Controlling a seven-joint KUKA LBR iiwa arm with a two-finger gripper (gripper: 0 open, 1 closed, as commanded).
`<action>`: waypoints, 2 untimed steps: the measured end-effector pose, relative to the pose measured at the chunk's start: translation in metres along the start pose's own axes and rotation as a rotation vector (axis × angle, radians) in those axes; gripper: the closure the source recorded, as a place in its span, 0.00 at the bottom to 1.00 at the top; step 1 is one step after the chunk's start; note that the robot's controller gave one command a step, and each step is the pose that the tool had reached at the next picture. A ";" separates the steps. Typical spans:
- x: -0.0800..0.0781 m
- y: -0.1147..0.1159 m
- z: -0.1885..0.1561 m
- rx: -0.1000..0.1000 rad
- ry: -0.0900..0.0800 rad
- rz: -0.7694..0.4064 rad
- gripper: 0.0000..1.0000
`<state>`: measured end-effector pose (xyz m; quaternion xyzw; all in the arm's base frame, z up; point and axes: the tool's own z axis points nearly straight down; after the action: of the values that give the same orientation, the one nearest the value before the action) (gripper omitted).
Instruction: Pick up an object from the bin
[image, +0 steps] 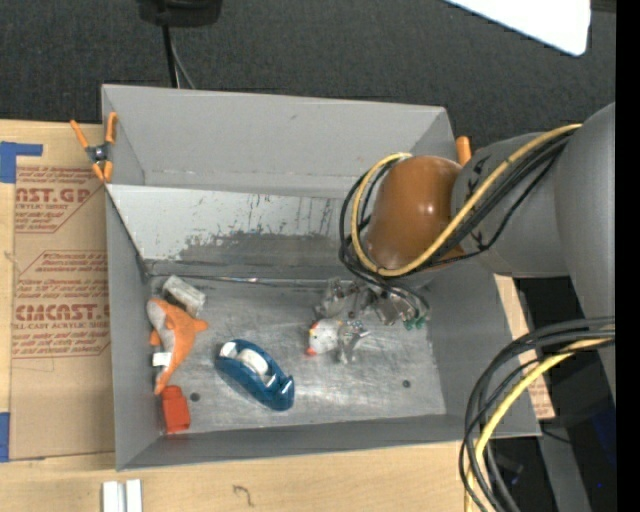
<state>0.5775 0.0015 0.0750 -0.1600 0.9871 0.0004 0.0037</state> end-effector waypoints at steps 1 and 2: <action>0.000 0.000 0.000 0.000 0.000 0.000 1.00; 0.005 -0.002 -0.116 0.000 0.004 -0.004 1.00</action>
Offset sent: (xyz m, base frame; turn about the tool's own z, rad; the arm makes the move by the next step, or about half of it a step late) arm -0.0050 -0.0046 0.1160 -0.0040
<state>0.5730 -0.0021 0.1908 -0.1622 0.9868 0.0003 0.0015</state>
